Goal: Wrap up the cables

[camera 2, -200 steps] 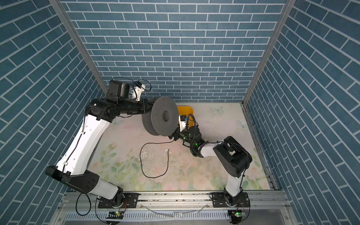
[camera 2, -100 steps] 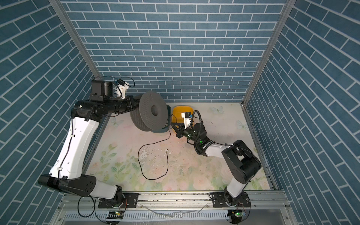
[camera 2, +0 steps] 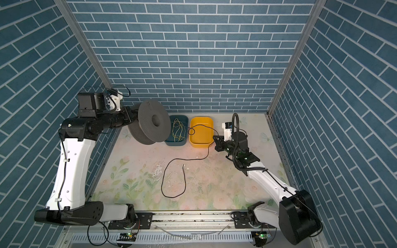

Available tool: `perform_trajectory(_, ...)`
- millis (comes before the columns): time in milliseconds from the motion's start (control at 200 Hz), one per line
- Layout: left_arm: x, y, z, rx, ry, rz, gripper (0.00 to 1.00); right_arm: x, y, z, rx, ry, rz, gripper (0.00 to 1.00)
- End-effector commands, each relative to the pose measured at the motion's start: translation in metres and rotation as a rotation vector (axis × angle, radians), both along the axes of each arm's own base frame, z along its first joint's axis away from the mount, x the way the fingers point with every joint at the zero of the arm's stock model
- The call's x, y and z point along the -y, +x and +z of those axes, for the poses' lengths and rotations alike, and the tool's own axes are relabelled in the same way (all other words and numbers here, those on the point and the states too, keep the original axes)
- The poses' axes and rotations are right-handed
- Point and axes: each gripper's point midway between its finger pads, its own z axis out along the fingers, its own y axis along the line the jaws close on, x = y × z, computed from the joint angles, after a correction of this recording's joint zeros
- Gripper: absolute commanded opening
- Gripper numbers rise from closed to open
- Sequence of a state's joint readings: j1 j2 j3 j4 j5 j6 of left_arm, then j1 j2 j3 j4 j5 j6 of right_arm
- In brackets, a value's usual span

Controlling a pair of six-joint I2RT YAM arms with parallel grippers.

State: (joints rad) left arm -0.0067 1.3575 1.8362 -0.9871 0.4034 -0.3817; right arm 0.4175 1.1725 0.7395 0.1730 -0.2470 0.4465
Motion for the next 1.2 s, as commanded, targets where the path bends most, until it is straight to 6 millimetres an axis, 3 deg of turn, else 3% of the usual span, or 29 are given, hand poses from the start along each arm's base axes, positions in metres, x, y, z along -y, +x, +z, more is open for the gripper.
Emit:
perform_trajectory(0,-0.01,-0.005,0.018,0.075,0.032,0.027,0.0,0.05,-0.008,-0.045,-0.16,-0.133,-0.147,0.0)
perform_trajectory(355,-0.023,-0.009,0.019,0.075,0.067,0.08,0.0,0.141,-0.012,-0.068,-0.302,-0.203,-0.456,0.0)
perform_trajectory(415,-0.02,-0.009,0.02,0.08,0.051,0.067,0.0,0.147,-0.014,-0.07,-0.314,-0.198,-0.461,0.0)
perform_trajectory(525,-0.009,-0.009,0.02,0.079,-0.002,0.022,0.0,0.144,-0.014,-0.07,-0.307,-0.213,-0.417,0.0)
perform_trajectory(595,0.004,-0.01,0.023,0.086,-0.048,-0.039,0.0,0.123,-0.016,-0.065,-0.28,-0.17,-0.291,0.0)
perform_trajectory(735,0.025,-0.015,0.027,0.085,-0.079,-0.115,0.0,0.094,-0.018,-0.058,-0.244,-0.099,-0.129,0.2)
perform_trajectory(840,0.036,-0.02,0.03,0.094,-0.081,-0.145,0.0,0.088,-0.019,-0.057,-0.236,-0.082,-0.087,0.4)
perform_trajectory(935,0.046,-0.023,0.028,0.087,-0.075,-0.167,0.0,0.087,-0.02,-0.055,-0.226,-0.082,-0.08,0.52)
perform_trajectory(1080,0.066,-0.027,0.021,0.079,-0.095,-0.208,0.0,0.066,-0.024,-0.041,-0.161,-0.038,0.013,0.79)
perform_trajectory(1195,0.082,-0.028,0.017,0.072,-0.105,-0.243,0.0,0.037,-0.028,-0.03,-0.097,-0.021,0.13,0.82)
